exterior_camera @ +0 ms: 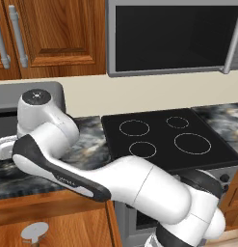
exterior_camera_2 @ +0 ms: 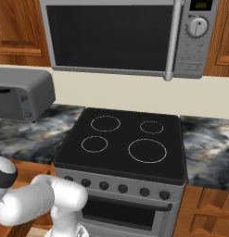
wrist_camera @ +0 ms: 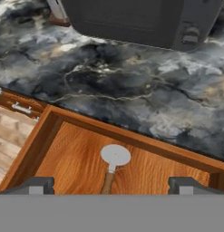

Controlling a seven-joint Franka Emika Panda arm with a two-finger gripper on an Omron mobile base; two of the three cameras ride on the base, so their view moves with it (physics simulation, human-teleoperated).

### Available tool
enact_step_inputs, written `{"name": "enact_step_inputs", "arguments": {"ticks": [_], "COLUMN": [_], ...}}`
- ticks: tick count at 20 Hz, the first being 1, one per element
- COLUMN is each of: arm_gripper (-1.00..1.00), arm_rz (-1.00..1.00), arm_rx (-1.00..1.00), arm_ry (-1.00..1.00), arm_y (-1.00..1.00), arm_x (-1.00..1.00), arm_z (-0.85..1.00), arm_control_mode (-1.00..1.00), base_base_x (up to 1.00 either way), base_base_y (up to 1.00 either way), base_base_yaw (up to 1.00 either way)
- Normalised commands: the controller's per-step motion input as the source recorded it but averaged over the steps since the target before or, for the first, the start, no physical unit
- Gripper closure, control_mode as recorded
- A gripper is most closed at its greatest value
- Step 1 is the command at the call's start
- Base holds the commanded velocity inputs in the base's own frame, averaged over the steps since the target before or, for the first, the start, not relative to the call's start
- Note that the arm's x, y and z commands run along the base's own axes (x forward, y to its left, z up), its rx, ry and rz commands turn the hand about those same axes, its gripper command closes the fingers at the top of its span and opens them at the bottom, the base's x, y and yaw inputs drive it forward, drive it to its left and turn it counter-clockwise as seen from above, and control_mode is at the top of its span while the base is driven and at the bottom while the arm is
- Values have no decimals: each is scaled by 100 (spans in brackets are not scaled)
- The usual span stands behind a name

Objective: Take the pizza cutter from the drawer on the left and place it on the dining counter for cutting.

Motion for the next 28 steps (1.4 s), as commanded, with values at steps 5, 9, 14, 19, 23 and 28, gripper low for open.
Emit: {"name": "enact_step_inputs", "arguments": {"ticks": [5, 9, 14, 19, 23, 28], "arm_gripper": [-100, -100, -100, -100, -100, -100], "arm_rz": [-1, 0, 0, 0, 0, -1], "arm_rx": [0, 0, -1, 0, 0, -5], "arm_ry": [16, 5, 2, 19, 16, 1], "arm_y": [4, 0, 0, 1, 0, 1], "arm_x": [0, 0, 0, -10, -5, -4], "arm_z": [-63, -60, -42, -53, -48, -47], "arm_control_mode": [-100, -100, -100, -100, -100, -100], "base_base_x": [0, 0, 0, 0, 0, 0], "base_base_y": [0, 0, 0, 0, 0, 0], "base_base_yaw": [0, 0, 0, 0, 0, 0]}}
